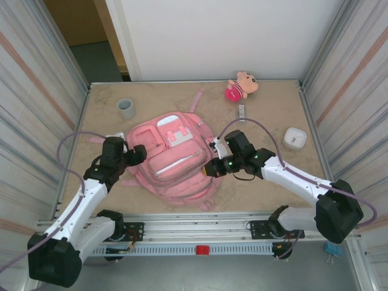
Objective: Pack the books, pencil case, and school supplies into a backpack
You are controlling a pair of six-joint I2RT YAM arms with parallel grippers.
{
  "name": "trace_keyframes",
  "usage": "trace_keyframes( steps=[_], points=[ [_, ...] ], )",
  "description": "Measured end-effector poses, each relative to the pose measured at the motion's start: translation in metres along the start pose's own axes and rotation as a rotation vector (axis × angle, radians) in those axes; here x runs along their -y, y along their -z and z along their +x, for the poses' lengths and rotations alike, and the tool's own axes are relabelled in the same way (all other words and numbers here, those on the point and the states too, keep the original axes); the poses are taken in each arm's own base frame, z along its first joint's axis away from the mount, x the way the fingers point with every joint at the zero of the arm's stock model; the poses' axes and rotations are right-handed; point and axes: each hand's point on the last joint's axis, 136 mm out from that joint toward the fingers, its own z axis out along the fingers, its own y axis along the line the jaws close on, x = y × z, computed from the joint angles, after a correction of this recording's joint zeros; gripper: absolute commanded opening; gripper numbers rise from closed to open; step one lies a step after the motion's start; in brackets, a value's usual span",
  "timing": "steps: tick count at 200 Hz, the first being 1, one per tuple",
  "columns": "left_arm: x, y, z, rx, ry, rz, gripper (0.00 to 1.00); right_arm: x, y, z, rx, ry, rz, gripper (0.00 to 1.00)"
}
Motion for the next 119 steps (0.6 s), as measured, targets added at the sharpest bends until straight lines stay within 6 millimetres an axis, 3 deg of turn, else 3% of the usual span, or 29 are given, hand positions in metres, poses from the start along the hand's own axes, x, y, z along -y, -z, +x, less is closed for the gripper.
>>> trace_keyframes(
  steps=[28,65,80,119],
  points=[
    [0.001,-0.023,0.024,-0.102,0.087,0.023,0.83,-0.006,-0.010,0.007,-0.022,0.020,0.006,0.00],
    [0.012,-0.060,0.030,-0.170,0.128,0.057,0.84,-0.020,-0.025,0.020,-0.057,0.060,0.016,0.00],
    [0.021,-0.074,0.019,-0.180,0.132,0.074,0.85,-0.027,-0.032,0.022,-0.066,0.073,0.014,0.00],
    [0.048,-0.117,-0.033,-0.146,0.141,0.127,0.85,-0.047,-0.053,0.013,-0.053,0.091,-0.032,0.00]
  ],
)
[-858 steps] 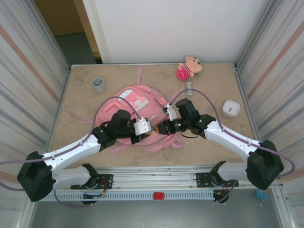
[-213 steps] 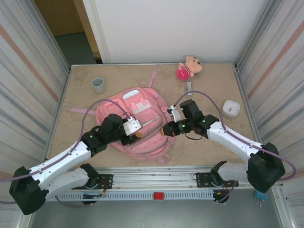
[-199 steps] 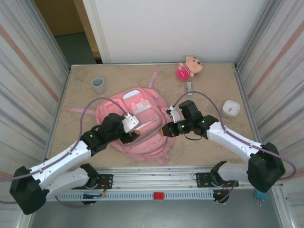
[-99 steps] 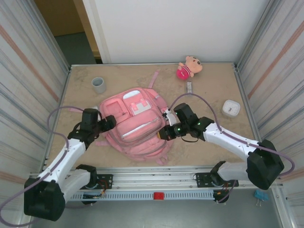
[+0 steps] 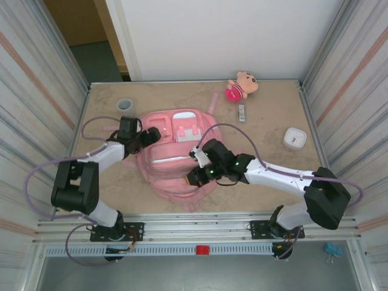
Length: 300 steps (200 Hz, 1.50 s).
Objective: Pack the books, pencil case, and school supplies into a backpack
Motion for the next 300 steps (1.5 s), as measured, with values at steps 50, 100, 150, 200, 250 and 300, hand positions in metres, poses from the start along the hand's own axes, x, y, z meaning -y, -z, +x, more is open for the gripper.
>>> trace_keyframes(
  steps=[50,100,150,200,250,300],
  points=[
    [0.019,0.026,-0.016,0.045,0.061,0.065,0.85,-0.005,-0.010,-0.009,0.001,-0.005,-0.002,0.00],
    [0.042,0.130,0.027,0.081,0.251,0.175,0.74,-0.006,-0.017,-0.015,-0.006,-0.007,-0.008,0.00],
    [0.050,0.158,0.099,-0.064,0.487,0.213,0.71,-0.005,-0.021,-0.012,-0.022,-0.012,-0.015,0.00],
    [0.061,0.147,0.144,-0.229,0.578,0.157,0.69,-0.004,-0.025,-0.012,-0.025,-0.013,-0.016,0.00],
    [0.066,0.134,0.159,-0.274,0.632,0.140,0.69,-0.002,-0.026,-0.011,-0.029,-0.015,-0.013,0.00],
    [0.077,0.131,0.172,-0.321,0.652,0.159,0.71,-0.004,-0.026,-0.015,-0.015,-0.007,-0.021,0.00]
  ],
)
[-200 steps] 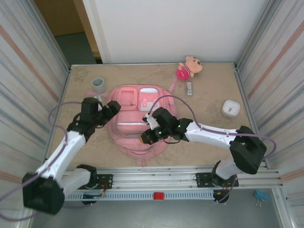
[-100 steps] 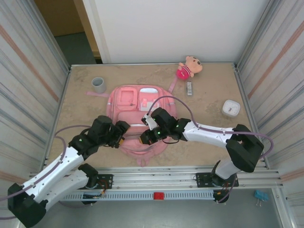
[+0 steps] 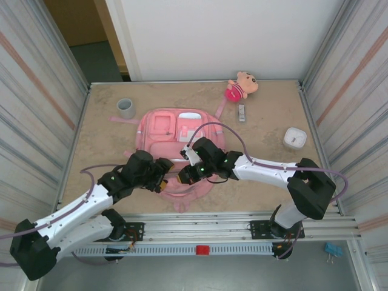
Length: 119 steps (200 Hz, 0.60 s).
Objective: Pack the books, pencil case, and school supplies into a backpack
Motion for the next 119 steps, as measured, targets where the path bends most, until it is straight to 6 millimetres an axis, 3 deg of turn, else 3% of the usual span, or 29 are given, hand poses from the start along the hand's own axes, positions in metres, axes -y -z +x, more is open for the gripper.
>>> trace_keyframes(
  steps=[25,47,91,119],
  points=[
    [-0.002,0.002,0.002,-0.005,0.012,0.008,0.67,-0.001,0.000,-0.001,0.004,0.002,-0.003,0.00],
    [-0.007,0.002,0.000,0.004,0.039,0.015,0.58,-0.003,0.000,-0.002,0.007,0.007,-0.010,0.00],
    [-0.013,-0.006,-0.007,0.041,0.076,0.012,0.15,-0.004,-0.001,-0.001,0.013,0.014,-0.017,0.00],
    [-0.012,-0.003,-0.009,0.051,0.077,0.021,0.03,0.002,0.000,0.003,0.005,0.005,-0.005,0.00]
  ],
)
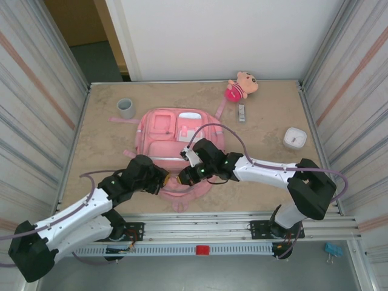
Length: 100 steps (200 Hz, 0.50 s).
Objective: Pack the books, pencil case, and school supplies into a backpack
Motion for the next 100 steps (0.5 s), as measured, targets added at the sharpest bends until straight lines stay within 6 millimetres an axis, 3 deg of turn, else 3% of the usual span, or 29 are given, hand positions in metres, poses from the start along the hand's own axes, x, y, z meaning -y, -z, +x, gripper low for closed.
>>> trace_keyframes(
  steps=[60,100],
  points=[
    [0.009,0.026,-0.032,0.082,-0.036,0.070,0.00,0.032,0.051,-0.015,0.088,-0.038,0.006,0.00],
    [-0.003,0.033,-0.045,0.100,-0.085,0.025,0.00,0.070,0.072,-0.021,0.131,-0.098,0.049,0.00]
  ],
)
